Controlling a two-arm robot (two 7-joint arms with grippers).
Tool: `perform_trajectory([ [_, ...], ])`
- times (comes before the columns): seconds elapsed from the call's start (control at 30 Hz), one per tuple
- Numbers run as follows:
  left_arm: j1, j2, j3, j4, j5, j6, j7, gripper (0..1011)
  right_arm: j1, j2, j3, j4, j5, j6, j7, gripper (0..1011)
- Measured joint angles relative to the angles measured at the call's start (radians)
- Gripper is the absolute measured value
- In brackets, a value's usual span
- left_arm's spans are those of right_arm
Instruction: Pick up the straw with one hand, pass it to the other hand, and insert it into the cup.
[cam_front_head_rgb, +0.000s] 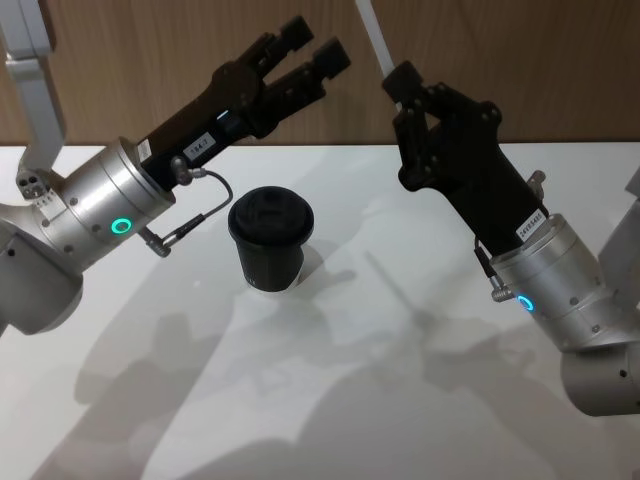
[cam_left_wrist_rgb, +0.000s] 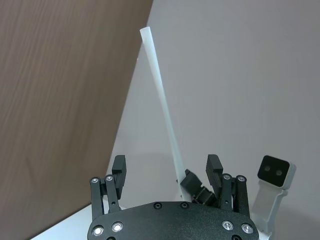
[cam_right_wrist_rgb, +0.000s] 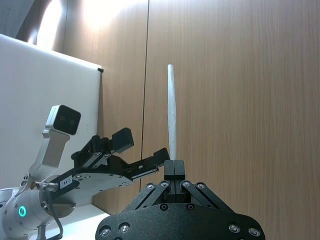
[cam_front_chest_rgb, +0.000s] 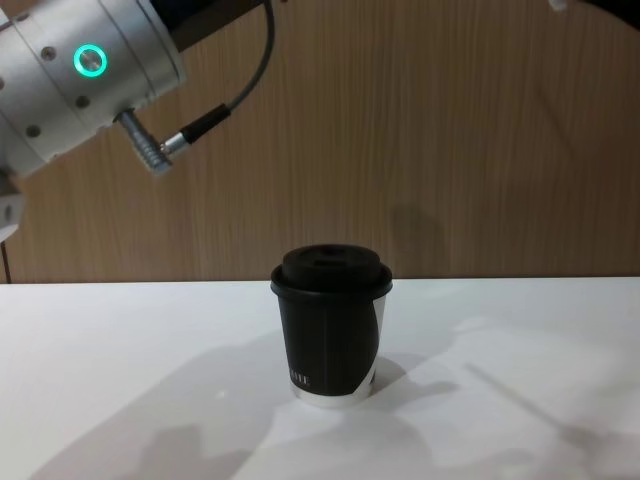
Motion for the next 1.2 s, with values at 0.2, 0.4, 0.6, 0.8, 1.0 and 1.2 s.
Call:
perform_trajectory([
  [0.2,-0.019,-0.011,0.009,0.016,-0.019,0.002,-0.02,1003,0.0,0.0,0.0,0.0,0.0,0.0,0.0,0],
  [0.4,-0.039,-0.024,0.018,0.035,-0.036,0.004,-0.033,1003,0.0,0.0,0.0,0.0,0.0,0.0,0.0,0],
  [0.6,-0.056,-0.036,0.026,0.055,-0.049,0.006,-0.041,1003,0.0,0.0,0.0,0.0,0.0,0.0,0.0,0],
  [0.8,-0.076,-0.048,0.036,0.078,-0.065,0.01,-0.053,1003,0.0,0.0,0.0,0.0,0.0,0.0,0.0,0],
  [1.0,-0.096,-0.06,0.046,0.1,-0.079,0.014,-0.067,1003,0.0,0.0,0.0,0.0,0.0,0.0,0.0,0],
  [1.2,-0.111,-0.069,0.053,0.117,-0.091,0.016,-0.076,1003,0.0,0.0,0.0,0.0,0.0,0.0,0.0,0],
])
